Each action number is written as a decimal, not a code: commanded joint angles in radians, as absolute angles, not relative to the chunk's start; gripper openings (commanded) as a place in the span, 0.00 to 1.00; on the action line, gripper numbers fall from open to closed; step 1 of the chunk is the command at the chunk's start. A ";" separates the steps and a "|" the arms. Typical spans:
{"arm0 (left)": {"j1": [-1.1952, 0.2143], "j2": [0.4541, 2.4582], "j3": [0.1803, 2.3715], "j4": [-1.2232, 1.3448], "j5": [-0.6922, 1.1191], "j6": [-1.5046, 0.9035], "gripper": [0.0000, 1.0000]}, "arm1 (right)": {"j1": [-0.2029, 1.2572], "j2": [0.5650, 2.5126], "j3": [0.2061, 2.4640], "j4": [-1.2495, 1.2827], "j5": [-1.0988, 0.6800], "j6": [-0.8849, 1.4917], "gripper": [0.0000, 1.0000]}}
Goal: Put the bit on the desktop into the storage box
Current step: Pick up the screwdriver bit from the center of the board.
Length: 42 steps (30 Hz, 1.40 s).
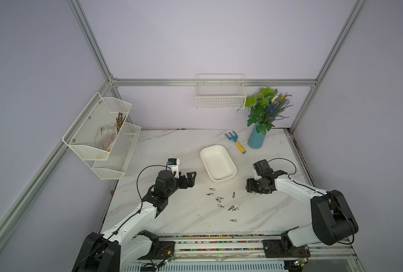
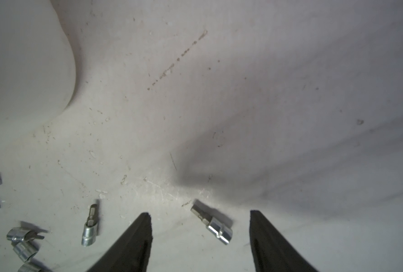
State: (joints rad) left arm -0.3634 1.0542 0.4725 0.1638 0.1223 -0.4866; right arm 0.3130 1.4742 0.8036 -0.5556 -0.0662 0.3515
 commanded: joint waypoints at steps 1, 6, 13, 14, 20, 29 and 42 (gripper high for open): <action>-0.367 1.048 0.489 0.185 0.111 -0.471 1.00 | 0.324 1.479 0.798 -0.577 -0.087 0.344 0.67; -0.368 1.046 0.489 0.182 0.104 -0.470 1.00 | 0.327 1.505 0.802 -0.589 -0.090 0.345 0.60; -0.368 1.048 0.489 0.180 0.100 -0.472 1.00 | 0.334 1.524 0.807 -0.599 -0.083 0.352 0.58; -0.368 1.049 0.489 0.179 0.099 -0.472 1.00 | 0.336 1.525 0.807 -0.601 -0.085 0.352 0.58; -0.368 1.052 0.491 0.177 0.098 -0.475 1.00 | 0.351 1.532 0.811 -0.612 -0.093 0.351 0.51; -0.367 1.052 0.492 0.172 0.091 -0.477 1.00 | 0.372 1.534 0.822 -0.644 -0.069 0.356 0.41; -0.368 1.049 0.490 0.174 0.090 -0.482 1.00 | 0.390 1.594 0.834 -0.660 -0.028 0.356 0.26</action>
State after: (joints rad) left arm -0.3634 1.0546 0.4725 0.1547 0.0990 -0.4870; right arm 0.3790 1.5631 0.8398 -0.6441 -0.0441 0.3550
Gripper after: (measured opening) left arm 0.999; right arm 0.270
